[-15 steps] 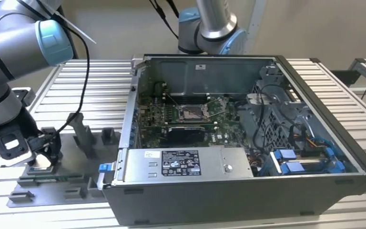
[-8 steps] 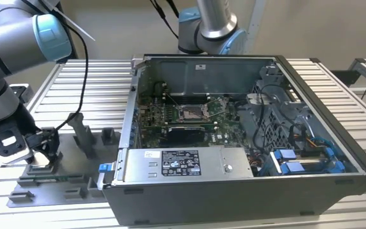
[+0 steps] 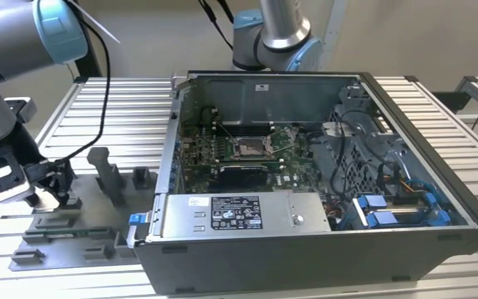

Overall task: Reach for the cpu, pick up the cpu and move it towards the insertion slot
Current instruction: 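Pick up the cpu and move it towards the insertion slot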

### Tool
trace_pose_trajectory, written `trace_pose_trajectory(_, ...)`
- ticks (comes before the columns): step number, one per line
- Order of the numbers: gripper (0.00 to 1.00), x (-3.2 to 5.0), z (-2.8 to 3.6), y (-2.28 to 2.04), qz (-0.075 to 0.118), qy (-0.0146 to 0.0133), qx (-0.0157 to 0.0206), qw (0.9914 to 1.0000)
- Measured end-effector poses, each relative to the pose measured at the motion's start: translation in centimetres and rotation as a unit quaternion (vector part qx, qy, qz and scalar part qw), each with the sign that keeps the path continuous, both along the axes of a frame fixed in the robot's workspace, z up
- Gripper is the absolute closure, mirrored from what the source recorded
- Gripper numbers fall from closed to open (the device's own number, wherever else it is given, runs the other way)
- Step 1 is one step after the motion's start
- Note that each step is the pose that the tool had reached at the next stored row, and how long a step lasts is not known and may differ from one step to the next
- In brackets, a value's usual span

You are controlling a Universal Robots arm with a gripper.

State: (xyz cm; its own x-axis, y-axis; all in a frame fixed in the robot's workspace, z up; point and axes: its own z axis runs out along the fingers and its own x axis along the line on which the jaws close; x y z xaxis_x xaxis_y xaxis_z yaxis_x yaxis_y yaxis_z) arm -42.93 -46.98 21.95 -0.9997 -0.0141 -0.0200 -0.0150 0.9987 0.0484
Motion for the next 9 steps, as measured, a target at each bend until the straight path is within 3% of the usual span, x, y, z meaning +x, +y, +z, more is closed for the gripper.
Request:
trace_pose_trajectory(3, 1.0, -0.01, 0.12, 0.0, 0.002, -0.0014, -0.001, 1.0)
trace_pose_trajectory(6, 1.0, -0.07, 0.24, 0.08, 0.002, -0.0025, -0.0041, 0.99999)
trace_pose_trajectory(9, 1.0, -0.07, 1.24, 0.08, 0.004, -0.0025, -0.0041, 0.99998)
